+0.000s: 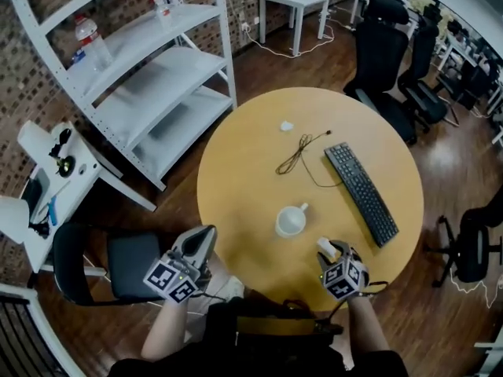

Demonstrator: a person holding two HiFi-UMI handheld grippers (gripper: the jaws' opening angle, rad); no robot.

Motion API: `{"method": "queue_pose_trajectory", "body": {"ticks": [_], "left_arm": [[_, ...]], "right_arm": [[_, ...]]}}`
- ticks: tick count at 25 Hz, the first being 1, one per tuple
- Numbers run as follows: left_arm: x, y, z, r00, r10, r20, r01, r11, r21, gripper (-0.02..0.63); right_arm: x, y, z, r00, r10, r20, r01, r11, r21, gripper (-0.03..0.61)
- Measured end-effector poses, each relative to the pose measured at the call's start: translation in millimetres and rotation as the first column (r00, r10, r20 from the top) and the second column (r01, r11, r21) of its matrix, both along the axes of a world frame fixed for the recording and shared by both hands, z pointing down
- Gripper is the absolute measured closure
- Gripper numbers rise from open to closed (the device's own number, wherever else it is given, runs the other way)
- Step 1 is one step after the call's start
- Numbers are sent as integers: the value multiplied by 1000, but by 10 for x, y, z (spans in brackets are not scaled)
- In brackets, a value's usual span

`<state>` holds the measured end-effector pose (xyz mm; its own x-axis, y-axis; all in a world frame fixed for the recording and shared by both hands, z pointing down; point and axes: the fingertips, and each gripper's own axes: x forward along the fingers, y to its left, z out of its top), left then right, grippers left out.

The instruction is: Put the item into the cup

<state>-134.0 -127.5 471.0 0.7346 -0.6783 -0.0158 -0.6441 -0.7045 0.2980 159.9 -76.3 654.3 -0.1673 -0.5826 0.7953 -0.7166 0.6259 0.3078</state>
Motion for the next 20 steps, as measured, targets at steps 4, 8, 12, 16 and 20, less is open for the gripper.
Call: {"method": "queue_pose_trajectory", "body": {"ticks": [4,8,12,16,20], "left_arm": [[-128,6,51,999,-35,1,35,999,-19,618],[-215,54,111,998,-67,2,67,997,-43,618],[-261,109,166,997,-78,8,79,995,-68,618],[-268,102,158,996,-84,10,84,994,-68,620],[-225,74,141,997,-76,9,77,995,-62,618]], "right_arm": [[26,-38,252,991,-68,-119,63,997,-45,390],[67,23,501,970,-151,-190,131,985,-113,390],[119,-8,496,946,-151,-287,126,987,-104,390],[180,-112,482,935,-139,-327,123,990,-68,502],[188,-143,425,953,-96,-287,85,995,-49,514]]}}
